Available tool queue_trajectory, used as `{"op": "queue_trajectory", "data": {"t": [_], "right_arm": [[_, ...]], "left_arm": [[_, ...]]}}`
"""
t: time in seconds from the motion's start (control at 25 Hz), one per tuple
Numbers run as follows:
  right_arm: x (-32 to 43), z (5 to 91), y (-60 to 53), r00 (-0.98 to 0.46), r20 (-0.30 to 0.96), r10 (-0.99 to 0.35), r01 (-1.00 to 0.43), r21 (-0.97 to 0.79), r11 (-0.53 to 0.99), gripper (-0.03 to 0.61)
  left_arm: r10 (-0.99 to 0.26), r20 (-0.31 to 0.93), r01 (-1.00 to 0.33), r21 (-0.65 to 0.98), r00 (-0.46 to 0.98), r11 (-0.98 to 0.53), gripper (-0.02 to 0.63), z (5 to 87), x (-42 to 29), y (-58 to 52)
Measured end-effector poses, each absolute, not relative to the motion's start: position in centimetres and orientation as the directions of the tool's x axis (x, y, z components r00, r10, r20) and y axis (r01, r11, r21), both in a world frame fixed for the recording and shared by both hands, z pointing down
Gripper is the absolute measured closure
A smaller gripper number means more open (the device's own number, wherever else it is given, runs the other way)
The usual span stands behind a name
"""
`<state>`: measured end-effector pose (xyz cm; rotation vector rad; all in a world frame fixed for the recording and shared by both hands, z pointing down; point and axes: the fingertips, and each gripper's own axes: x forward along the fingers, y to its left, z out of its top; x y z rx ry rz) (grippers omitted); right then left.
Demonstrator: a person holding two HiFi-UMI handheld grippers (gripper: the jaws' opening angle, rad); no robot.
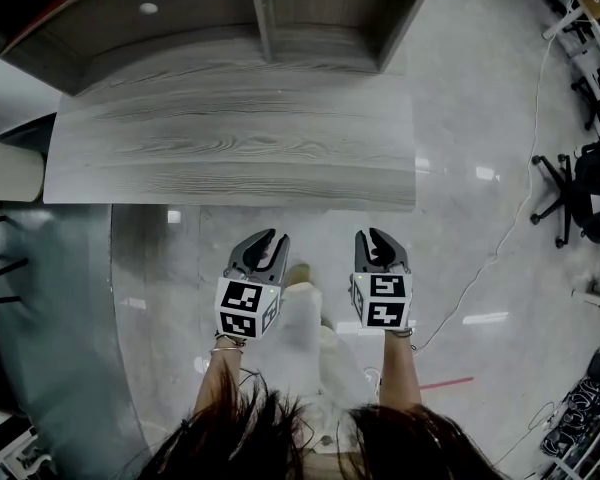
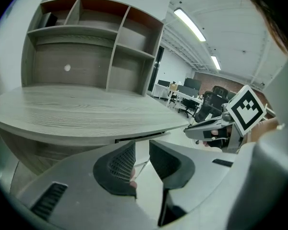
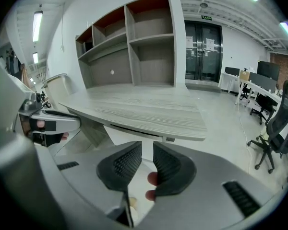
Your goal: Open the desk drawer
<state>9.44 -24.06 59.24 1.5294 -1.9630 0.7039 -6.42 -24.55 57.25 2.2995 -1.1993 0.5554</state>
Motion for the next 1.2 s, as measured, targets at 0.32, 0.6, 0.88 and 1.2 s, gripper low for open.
{"op": "queue_trajectory", "data": {"t": [0.32, 0.6, 0.88, 1.2], "right_arm": [[9.9, 60.9, -24.8, -0.204, 0.722, -0.661, -0.973, -0.075, 0.218, 0.509], [10.1, 62.5, -25.5, -0.208, 0.740, -0.640, -0.971, -0.076, 0.227, 0.494], [10.5, 63.6, -26.2, -0.199, 0.751, -0.629, -0.972, -0.068, 0.226, 0.487], [10.8, 65.5, -26.3, -0.196, 0.769, -0.609, -0.969, -0.056, 0.240, 0.472]], "left_arm": [[-0.624, 0.573, -0.834, 0.227, 0.532, -0.503, 0.531, 59.0, -6.0, -25.6], [-0.609, 0.593, -0.836, 0.229, 0.526, -0.498, 0.518, 60.7, -6.0, -26.2], [-0.601, 0.605, -0.837, 0.231, 0.522, -0.495, 0.511, 62.1, -6.1, -27.1], [-0.575, 0.621, -0.822, 0.219, 0.533, -0.525, 0.491, 63.7, -5.8, -27.7]]}}
